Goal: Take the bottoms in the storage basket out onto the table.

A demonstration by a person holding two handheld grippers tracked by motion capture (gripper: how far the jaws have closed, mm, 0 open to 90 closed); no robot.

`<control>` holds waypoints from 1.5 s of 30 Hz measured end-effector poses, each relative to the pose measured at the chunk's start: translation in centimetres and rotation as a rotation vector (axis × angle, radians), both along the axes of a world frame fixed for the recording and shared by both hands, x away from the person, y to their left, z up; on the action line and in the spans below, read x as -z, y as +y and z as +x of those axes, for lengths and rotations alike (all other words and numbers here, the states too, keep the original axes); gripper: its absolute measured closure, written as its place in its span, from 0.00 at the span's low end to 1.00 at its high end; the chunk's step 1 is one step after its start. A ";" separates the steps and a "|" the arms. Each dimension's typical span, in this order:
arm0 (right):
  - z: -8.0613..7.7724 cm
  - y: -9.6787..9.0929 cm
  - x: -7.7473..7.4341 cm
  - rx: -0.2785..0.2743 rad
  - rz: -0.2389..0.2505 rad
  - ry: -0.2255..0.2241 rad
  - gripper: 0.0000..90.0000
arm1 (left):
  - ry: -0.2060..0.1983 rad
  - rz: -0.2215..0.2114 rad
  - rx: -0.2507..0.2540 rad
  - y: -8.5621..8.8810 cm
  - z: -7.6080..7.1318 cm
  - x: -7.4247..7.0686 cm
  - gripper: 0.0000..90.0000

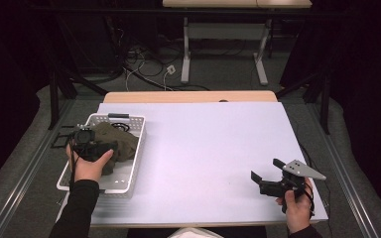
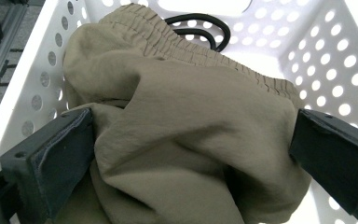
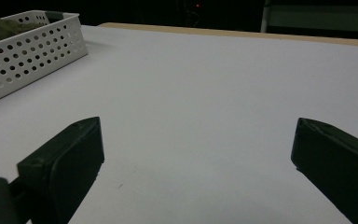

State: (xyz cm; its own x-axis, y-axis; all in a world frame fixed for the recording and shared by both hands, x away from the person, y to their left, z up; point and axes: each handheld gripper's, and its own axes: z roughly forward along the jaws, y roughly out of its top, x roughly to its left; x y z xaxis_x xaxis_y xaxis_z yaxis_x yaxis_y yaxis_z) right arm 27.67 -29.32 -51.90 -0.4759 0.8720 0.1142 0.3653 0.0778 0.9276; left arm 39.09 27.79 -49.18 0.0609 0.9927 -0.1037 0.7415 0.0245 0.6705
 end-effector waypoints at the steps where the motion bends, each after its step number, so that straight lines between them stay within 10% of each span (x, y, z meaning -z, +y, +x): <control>1: 0.0 0.0 0.0 -0.002 -0.001 -0.001 0.03 | 0.004 0.000 0.001 0.0 0.1 0.1 0.00; 45: 0.3 0.2 0.5 -0.017 -0.007 0.038 0.04 | 0.148 0.032 -0.014 0.6 1.4 2.7 0.00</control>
